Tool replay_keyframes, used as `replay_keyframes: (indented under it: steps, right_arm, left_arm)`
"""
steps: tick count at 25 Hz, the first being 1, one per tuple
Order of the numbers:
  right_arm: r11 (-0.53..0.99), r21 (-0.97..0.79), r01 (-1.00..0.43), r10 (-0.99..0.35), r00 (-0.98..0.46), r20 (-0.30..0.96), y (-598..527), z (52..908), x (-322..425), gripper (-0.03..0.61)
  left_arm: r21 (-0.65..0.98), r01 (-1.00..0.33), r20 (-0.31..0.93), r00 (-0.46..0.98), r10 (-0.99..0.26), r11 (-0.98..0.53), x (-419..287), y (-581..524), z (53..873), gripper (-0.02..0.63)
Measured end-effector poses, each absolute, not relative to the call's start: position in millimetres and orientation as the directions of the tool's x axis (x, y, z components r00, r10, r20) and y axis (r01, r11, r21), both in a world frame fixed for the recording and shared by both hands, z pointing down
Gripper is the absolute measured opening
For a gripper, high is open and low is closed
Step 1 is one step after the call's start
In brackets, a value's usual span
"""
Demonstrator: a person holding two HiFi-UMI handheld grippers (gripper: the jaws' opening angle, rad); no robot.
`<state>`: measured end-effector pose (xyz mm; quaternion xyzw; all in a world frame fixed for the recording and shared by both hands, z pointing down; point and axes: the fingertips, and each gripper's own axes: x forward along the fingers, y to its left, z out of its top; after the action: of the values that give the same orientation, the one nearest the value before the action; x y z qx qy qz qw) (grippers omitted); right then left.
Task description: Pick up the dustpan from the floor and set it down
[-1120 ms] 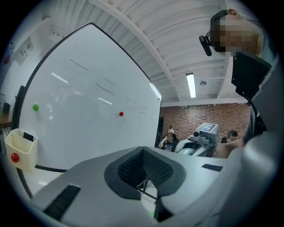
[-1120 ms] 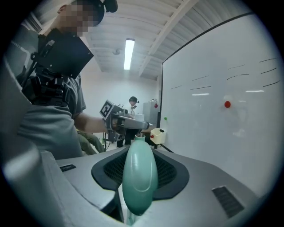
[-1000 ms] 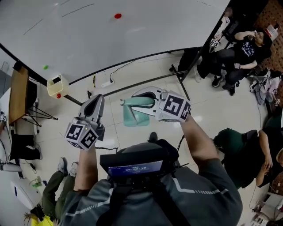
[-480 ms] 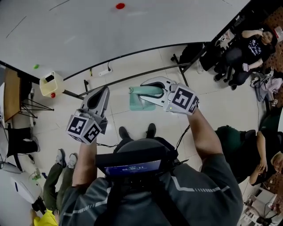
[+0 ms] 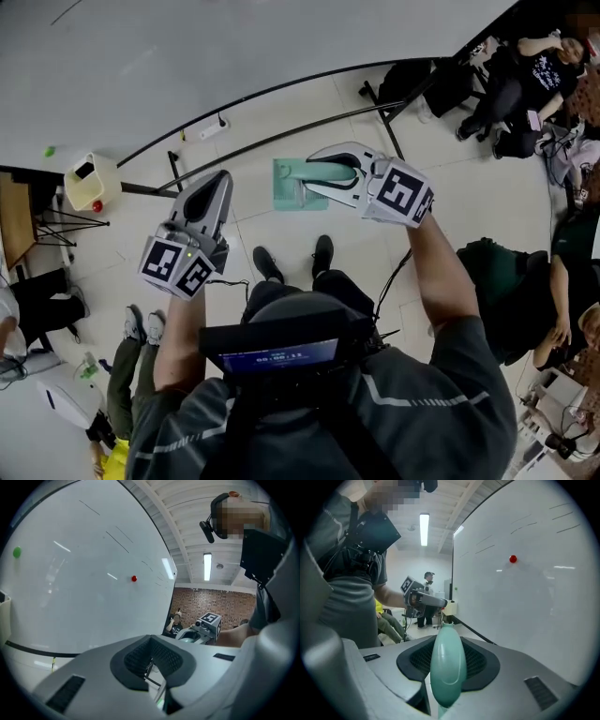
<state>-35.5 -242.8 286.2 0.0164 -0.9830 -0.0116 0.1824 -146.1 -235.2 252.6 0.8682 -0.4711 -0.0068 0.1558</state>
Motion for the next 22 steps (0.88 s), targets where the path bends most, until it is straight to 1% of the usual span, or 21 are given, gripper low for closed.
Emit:
replay_keyframes:
  steps: [6, 14, 22]
  right_arm:
    - [0.997, -0.045, -0.055, -0.034, -0.922, 0.386, -266, 370, -23, 0.164]
    - [0.995, -0.074, -0.06, -0.023, -0.905, 0.425, -301, 517, -34, 0.164]
    - [0.993, -0.093, -0.071, -0.019, -0.882, 0.471, -306, 651, -40, 0.164]
  left_arm:
    - [0.318, -0.811, 0.217, 0.566, -0.796, -0.49, -133, -263, 337, 0.034]
    - [0.321, -0.792, 0.275, 0.602, -0.75, -0.519, -123, -299, 476, 0.034]
    - [0.35, -0.8, 0.342, 0.594, -0.728, -0.488, -122, -305, 605, 0.034]
